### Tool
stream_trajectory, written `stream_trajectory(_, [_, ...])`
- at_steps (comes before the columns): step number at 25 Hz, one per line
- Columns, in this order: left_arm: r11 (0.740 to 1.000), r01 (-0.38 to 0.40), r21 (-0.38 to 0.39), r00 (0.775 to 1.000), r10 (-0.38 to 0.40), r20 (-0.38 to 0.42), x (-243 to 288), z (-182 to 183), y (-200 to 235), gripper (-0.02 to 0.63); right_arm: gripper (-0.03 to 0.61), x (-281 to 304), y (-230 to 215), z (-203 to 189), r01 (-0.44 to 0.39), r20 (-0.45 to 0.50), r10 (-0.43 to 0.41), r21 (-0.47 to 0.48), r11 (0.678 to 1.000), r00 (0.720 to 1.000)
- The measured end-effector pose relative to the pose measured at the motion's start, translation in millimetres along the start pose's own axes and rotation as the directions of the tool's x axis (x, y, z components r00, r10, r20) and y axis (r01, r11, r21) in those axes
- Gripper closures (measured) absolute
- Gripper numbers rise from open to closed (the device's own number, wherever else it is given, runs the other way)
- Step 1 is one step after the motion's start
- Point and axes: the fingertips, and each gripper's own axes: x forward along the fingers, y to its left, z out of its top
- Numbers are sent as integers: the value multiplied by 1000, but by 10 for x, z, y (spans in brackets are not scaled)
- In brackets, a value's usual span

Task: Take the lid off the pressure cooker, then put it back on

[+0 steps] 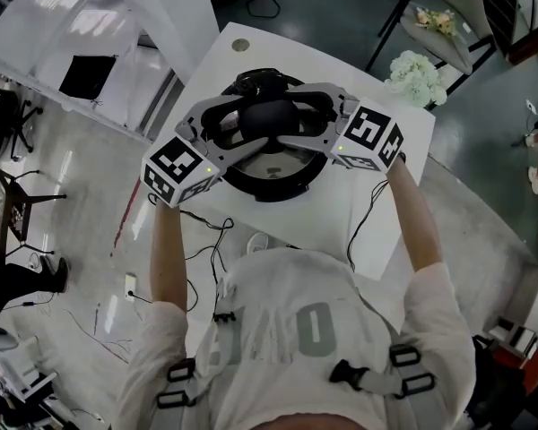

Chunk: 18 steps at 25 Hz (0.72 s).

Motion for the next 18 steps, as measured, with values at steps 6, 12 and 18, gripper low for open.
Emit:
stream_trajectory(6, [1000, 29, -8, 999, -29, -29, 6, -3, -69, 356, 299, 8, 47, -9, -24, 0, 24, -7, 1000, 1000])
stream_trajectory(12, [999, 3, -41, 999, -5, -42, 13, -21, -44, 356, 298, 23, 28, -16, -5, -11, 4, -7, 1000, 1000])
stream_trajectory(18, [992, -62, -113, 996, 53, -73, 2, -27, -47, 356, 304, -11, 31, -14, 49, -12, -49, -19, 999, 999])
